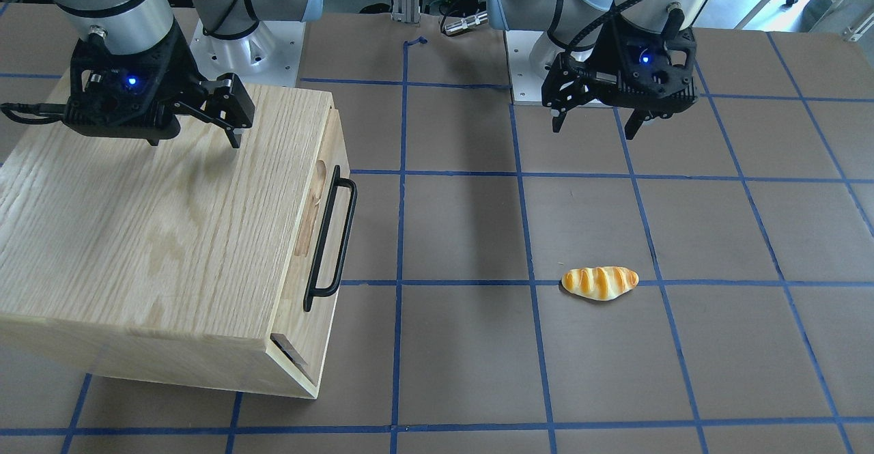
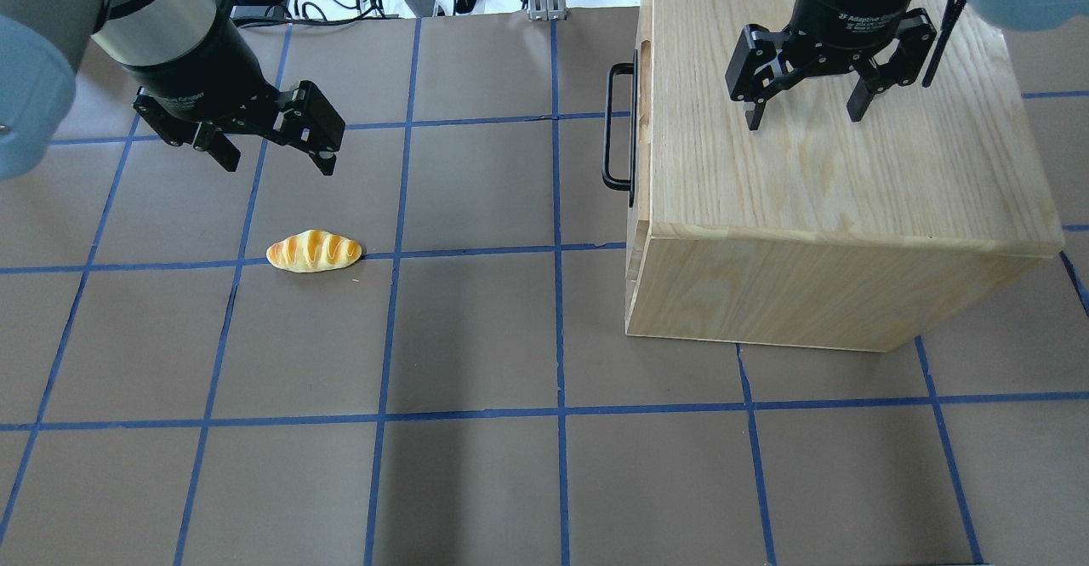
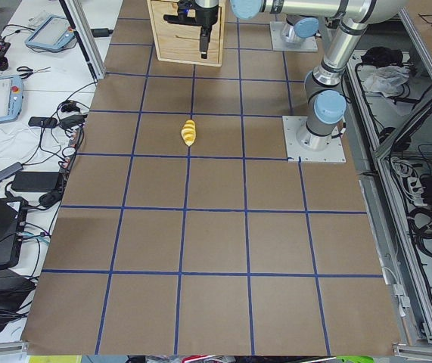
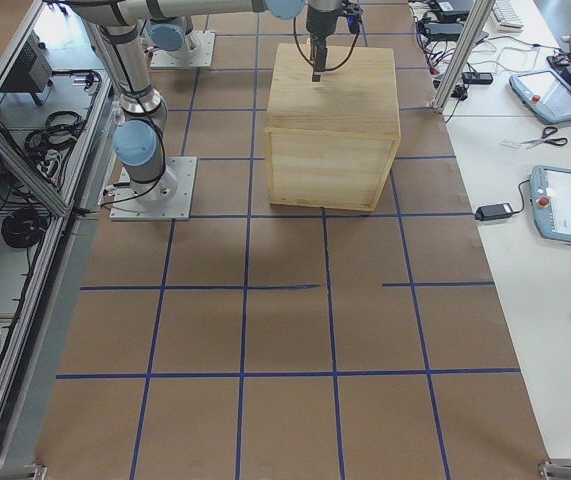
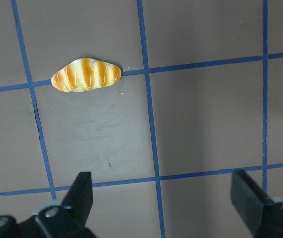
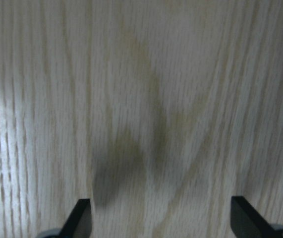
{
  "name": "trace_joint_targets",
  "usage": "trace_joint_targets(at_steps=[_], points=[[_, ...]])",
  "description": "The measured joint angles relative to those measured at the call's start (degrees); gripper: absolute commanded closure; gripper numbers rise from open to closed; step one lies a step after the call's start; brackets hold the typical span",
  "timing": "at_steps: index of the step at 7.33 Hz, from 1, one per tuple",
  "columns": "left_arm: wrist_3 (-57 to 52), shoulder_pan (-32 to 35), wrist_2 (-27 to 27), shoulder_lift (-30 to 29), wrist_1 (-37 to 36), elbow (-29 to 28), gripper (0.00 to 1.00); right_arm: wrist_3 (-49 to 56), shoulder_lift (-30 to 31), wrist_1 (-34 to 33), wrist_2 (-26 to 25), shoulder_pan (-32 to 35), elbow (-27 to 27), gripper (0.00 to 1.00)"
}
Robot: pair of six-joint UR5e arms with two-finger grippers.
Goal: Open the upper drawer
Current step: 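Raise the left gripper above the table near the croissant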
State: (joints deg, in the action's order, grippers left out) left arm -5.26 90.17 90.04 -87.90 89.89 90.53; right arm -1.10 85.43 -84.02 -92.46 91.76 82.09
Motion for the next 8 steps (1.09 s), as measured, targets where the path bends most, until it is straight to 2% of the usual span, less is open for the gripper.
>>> trace_joint_targets(at_steps=[8], points=[[-0.1,-0.1,-0.6,0.4,-0.2,1.6,0.0,0.0,0.0,0.0,0.0,0.0,0.0,0.0]])
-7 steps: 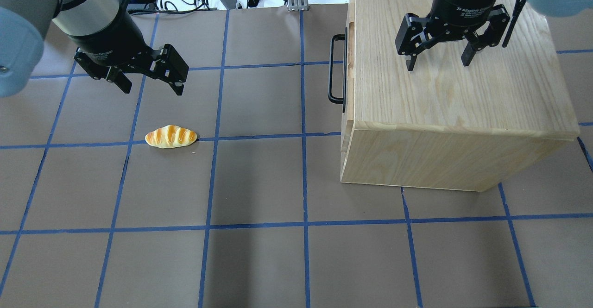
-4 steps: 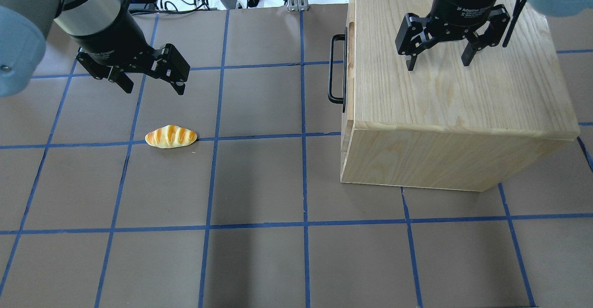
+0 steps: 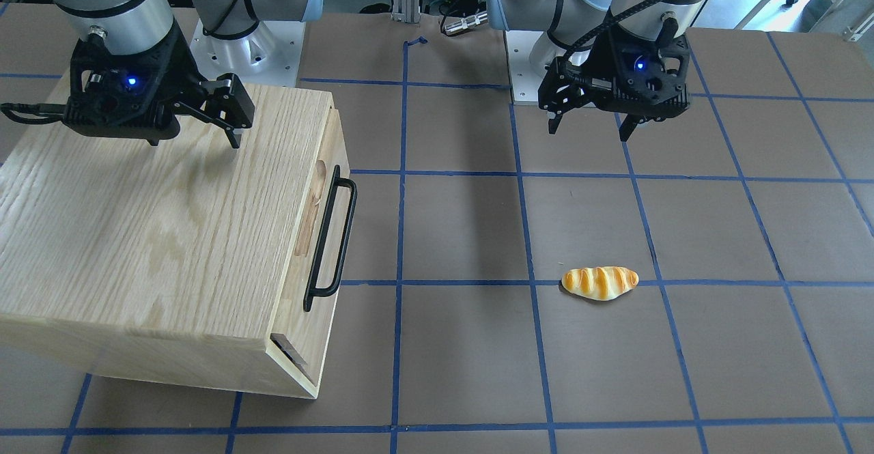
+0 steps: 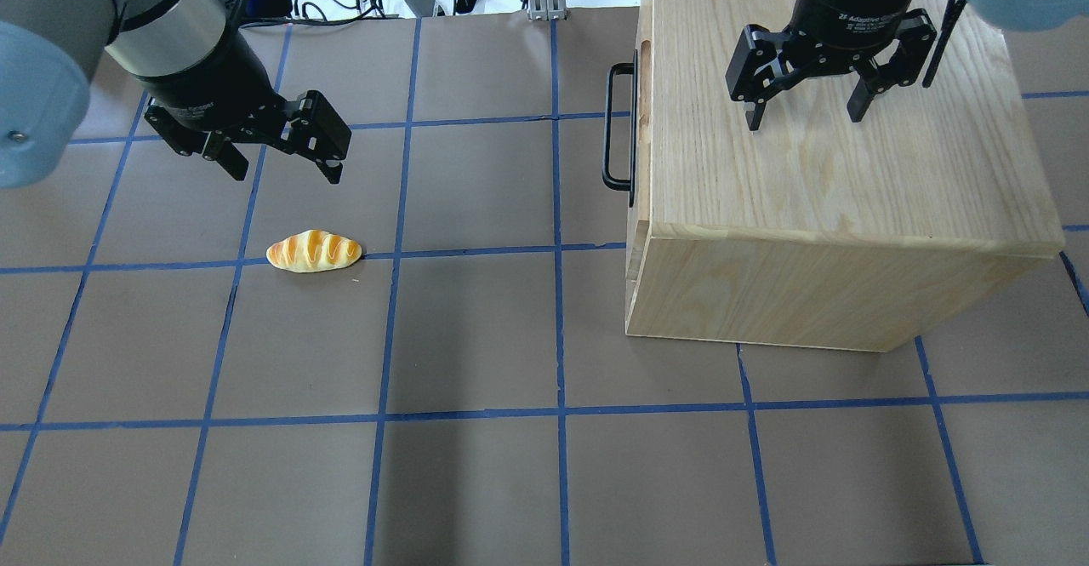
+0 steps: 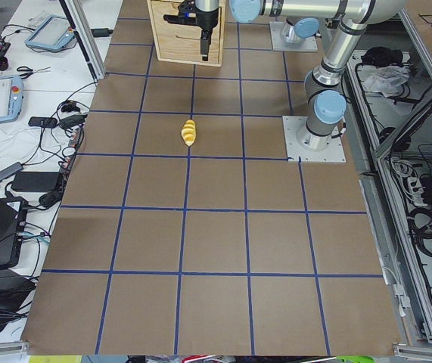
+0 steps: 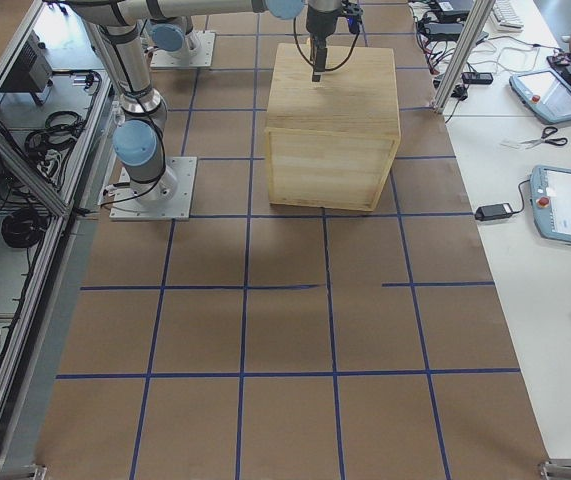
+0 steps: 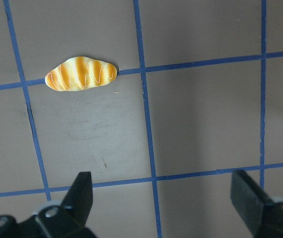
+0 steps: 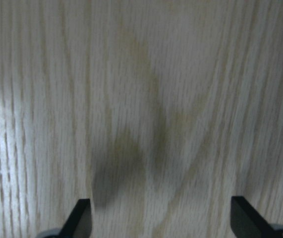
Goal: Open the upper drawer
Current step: 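Raise the left gripper above the table near the croissant, then move the left gripper toward the black drawer handle on the cabinet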
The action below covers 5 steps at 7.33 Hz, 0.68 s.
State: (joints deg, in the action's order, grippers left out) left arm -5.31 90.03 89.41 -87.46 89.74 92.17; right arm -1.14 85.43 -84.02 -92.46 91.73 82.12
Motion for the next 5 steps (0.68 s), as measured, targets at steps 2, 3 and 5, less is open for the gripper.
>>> trace_joint_targets(at_steps=[2,3,5], points=[[-0.1,0.0,0.1,-0.2,0.1,0.6,0.0,0.0,0.0,0.0,0.0,0.0,0.0,0.0],[0.2,0.1,0.2,-0.5,-0.1,0.7,0.0,0.0,0.0,0.0,0.0,0.0,0.0,0.0],[4.8,0.7,-3.4,-2.6,-3.3,0.6,0.0,0.0,0.0,0.0,0.0,0.0,0.0,0.0]])
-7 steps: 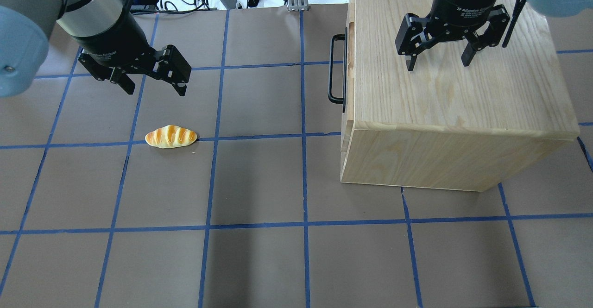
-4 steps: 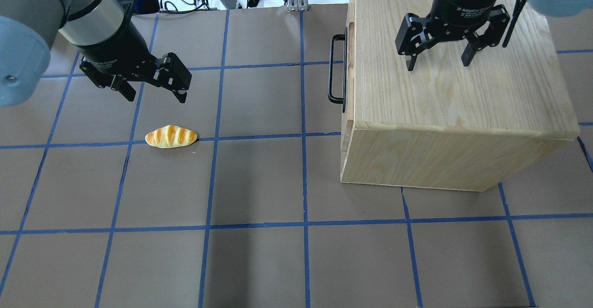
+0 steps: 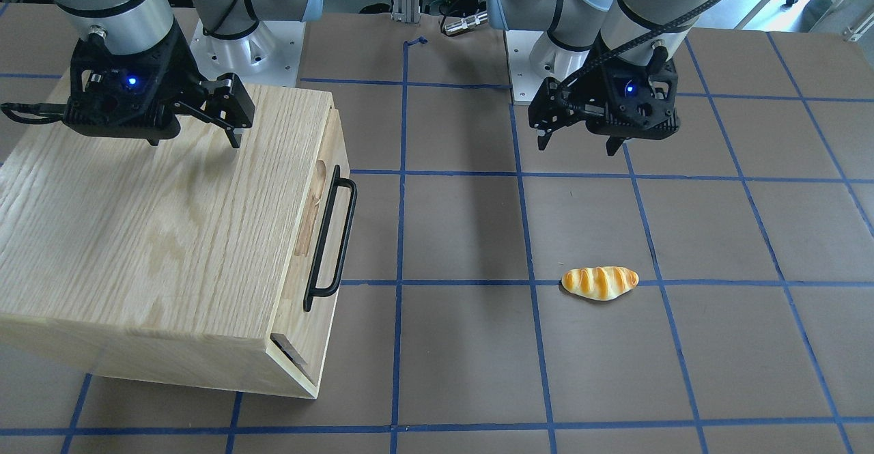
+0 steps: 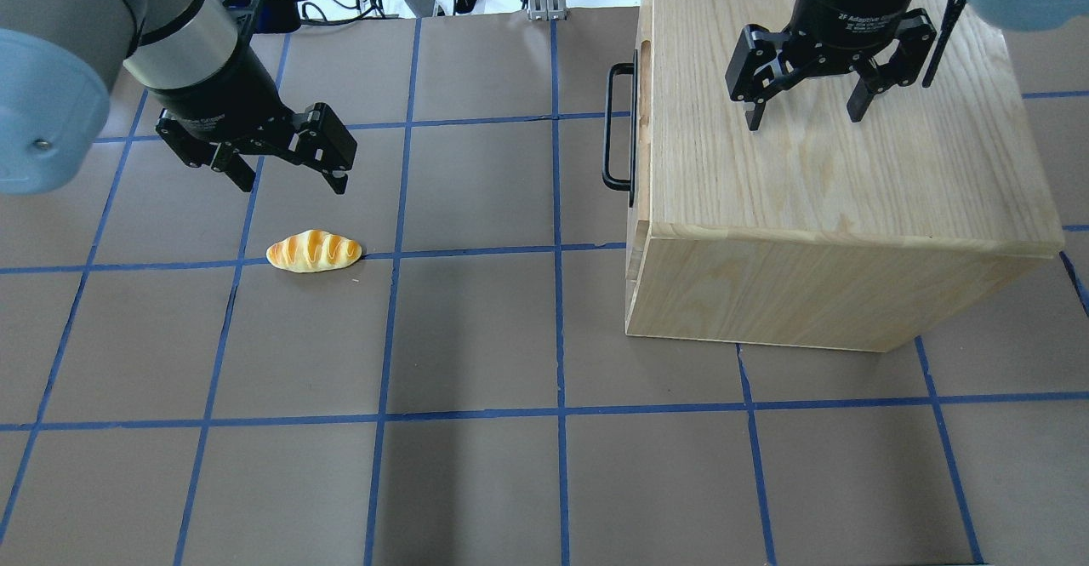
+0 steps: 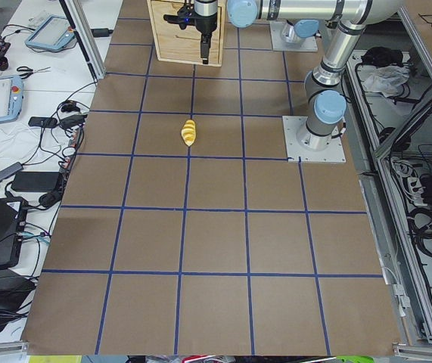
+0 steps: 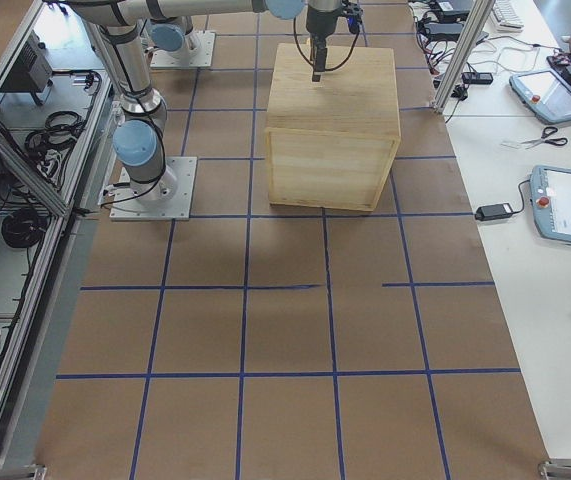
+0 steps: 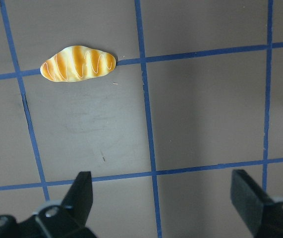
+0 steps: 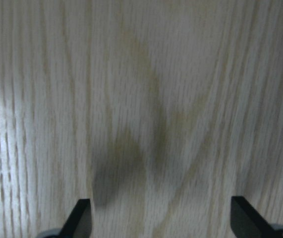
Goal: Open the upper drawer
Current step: 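Move the left gripper toward the black drawer handle on the cabinet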
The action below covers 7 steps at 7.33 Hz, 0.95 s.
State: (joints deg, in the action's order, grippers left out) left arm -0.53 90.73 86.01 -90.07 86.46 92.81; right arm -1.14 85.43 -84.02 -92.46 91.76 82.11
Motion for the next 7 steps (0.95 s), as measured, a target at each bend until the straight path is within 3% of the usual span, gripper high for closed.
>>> trace_joint_targets(at_steps=[3,5,7], points=[[11.4,5.1,-10.5,-6.9,-9.2,-0.3,0.0,0.0,0.0,0.0,0.0,0.0,0.0,0.0],[19.3,9.2,-14.7,-11.6,-17.2,-1.3,0.0,0.0,0.0,0.0,0.0,0.0,0.0,0.0],[23.7,11.6,-18.8,-15.3,-19.8,-3.7,0.0,0.0,0.0,0.0,0.0,0.0,0.0,0.0]])
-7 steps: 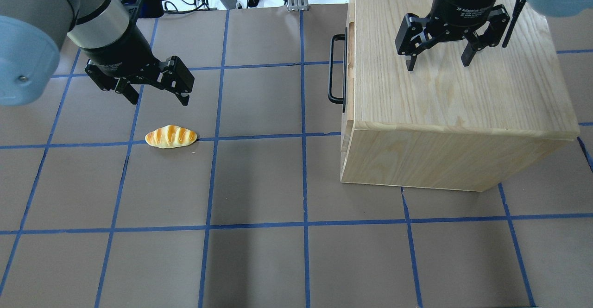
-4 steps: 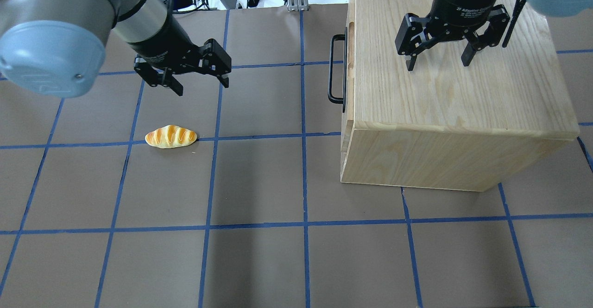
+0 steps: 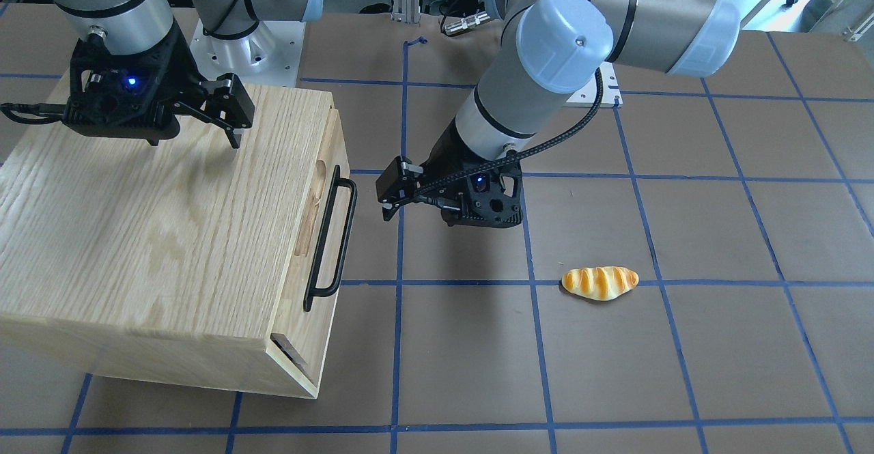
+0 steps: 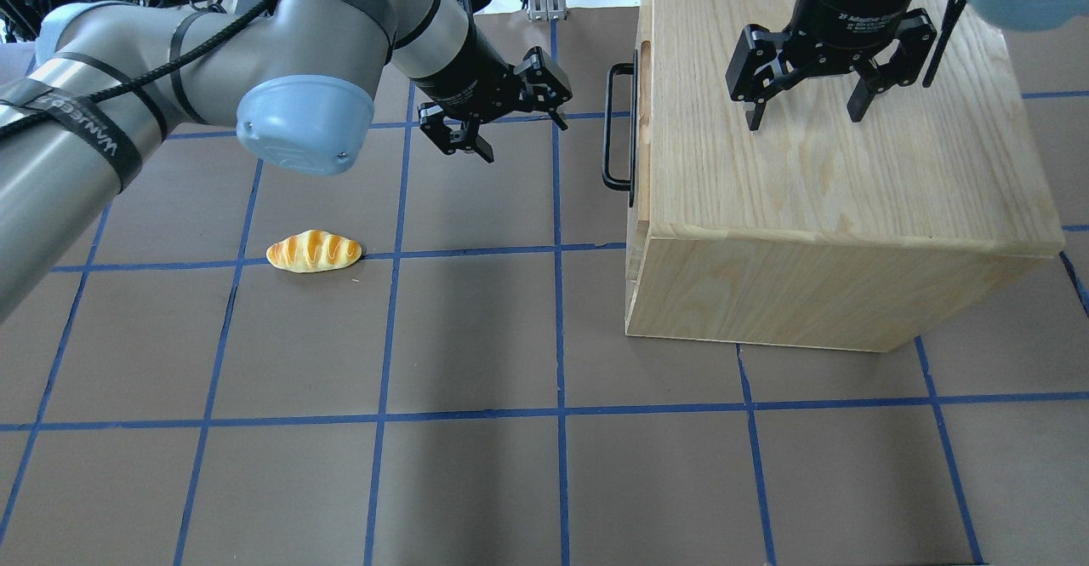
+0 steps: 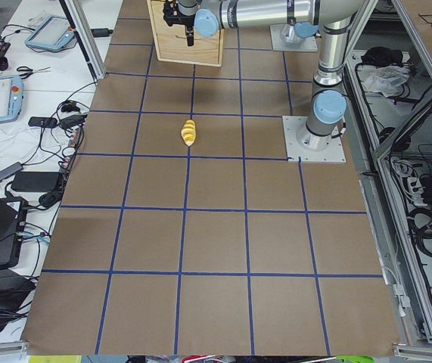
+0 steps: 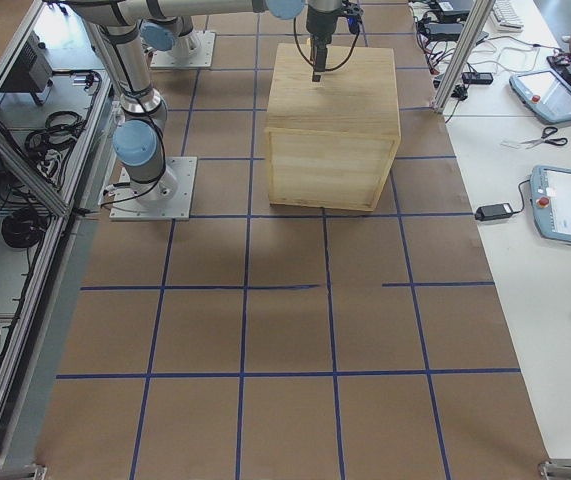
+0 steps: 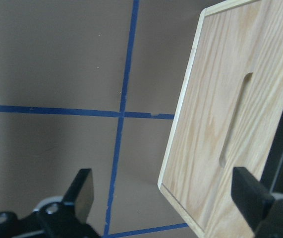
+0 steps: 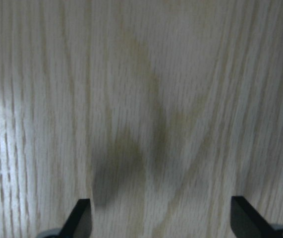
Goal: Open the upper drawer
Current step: 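Move the left gripper toward the black drawer handle on the cabinet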
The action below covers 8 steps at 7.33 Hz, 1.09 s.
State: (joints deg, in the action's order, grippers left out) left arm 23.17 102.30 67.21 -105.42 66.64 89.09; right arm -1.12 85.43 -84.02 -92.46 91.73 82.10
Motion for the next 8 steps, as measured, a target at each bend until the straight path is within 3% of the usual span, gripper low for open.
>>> trace_joint_targets(at_steps=[2,8], points=[[2.0,1.4,-2.5,-1.9,-1.4,-0.9,0.0,0.0,0.0,0.0,0.0,0.0,0.0,0.0],[1.6,3.2,-3.3,-4.1,-5.0,-1.0,0.0,0.0,0.0,0.0,0.0,0.0,0.0,0.0]])
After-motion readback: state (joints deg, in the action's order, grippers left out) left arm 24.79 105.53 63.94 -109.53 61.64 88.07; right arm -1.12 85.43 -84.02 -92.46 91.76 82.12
